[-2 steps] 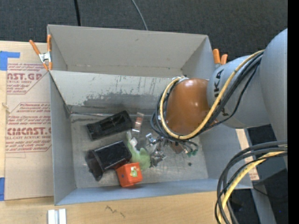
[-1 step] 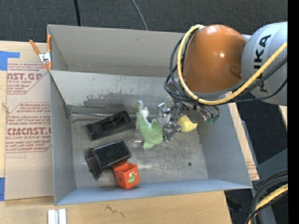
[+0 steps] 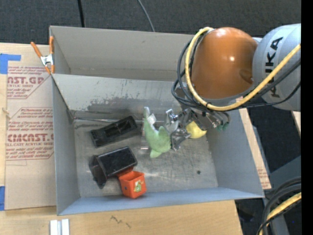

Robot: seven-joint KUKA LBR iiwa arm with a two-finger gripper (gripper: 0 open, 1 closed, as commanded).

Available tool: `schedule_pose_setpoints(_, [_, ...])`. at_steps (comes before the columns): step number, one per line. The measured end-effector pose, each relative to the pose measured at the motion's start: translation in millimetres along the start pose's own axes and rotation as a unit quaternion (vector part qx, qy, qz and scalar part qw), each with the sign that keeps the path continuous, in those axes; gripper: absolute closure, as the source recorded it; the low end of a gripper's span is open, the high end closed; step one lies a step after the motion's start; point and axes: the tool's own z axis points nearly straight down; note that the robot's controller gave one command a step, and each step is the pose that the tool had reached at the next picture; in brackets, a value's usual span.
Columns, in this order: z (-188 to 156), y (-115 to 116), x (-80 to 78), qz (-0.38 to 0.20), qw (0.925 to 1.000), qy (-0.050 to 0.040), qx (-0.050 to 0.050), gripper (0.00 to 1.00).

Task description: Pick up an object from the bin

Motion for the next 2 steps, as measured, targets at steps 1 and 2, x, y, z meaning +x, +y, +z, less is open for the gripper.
schedule_pose_setpoints(1, [16,14,-24.5,0.027,0.9996,-0.0008,0.000,1.00])
schedule_pose_setpoints(2, [27,20,-27.4,0.031,0.9995,-0.0030,0.000,1.00])
